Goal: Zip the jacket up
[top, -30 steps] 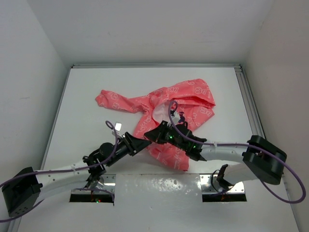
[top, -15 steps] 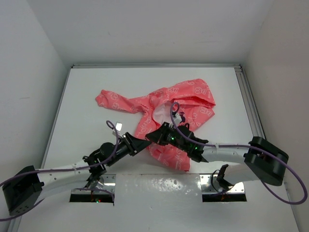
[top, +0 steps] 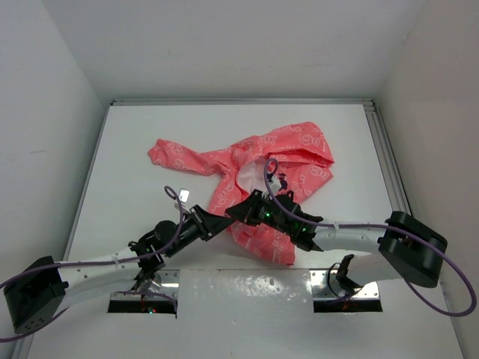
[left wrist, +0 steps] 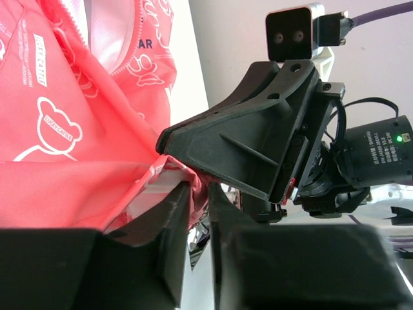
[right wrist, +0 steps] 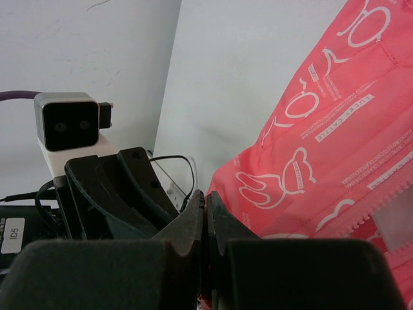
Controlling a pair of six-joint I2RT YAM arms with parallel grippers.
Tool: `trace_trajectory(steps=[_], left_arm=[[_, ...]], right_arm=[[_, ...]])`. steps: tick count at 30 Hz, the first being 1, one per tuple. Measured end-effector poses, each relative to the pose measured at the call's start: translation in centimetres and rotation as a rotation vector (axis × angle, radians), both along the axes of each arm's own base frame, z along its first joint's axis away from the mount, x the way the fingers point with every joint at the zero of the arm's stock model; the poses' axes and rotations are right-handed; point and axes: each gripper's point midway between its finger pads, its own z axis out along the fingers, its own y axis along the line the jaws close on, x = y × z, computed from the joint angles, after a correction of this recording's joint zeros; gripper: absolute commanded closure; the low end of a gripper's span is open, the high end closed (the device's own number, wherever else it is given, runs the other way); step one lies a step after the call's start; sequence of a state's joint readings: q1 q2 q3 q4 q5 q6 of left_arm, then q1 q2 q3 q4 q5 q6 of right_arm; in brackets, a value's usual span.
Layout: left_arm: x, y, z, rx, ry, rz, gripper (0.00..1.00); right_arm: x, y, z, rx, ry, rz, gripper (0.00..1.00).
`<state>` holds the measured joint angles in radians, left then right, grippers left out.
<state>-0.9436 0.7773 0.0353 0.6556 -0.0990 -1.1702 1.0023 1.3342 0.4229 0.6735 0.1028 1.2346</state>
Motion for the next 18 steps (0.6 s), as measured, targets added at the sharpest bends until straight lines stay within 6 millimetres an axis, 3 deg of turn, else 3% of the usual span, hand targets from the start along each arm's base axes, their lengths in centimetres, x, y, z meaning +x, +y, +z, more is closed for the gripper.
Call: trace_trajectory(steps=[3, 6, 10, 11, 12, 17, 18], left_arm=[[0.0, -0.1, -0.2, 0.005, 0.003, -0.002, 0.98], [0.0, -0.1, -0.1, 0.005, -0.002, -0.002, 1.00], [0.0, 0.1, -0.3, 0.013, 0.005, 0.002, 1.00], [0.0, 0.2, -0.4, 0.017, 0.008, 0.007, 1.00], [0.0, 0.4, -0.5, 0.022, 0.011, 0.014, 1.00], [0.3, 1.9, -0.8, 0.044, 0.028, 0.075, 1.00], [0.3, 2.2, -1.1, 0.056, 0.036, 0.088, 1.00]], right_arm=[[0.0, 0.0, 0.0, -0.001, 0.001, 0.000, 1.00], [0.0, -0.1, -0.1, -0.002, 0.002, -0.001, 1.00], [-0.1, -0.3, -0.3, -0.020, 0.007, 0.001, 0.57], [-0.2, -0.4, -0.2, -0.026, 0.007, 0.004, 0.37], [-0.3, -0.5, 0.1, -0.033, 0.001, 0.009, 0.32], [-0.9, -1.2, 2.9, -0.079, -0.069, 0.051, 0.29], [-1.2, -1.5, 3.6, -0.083, -0.088, 0.059, 0.45]])
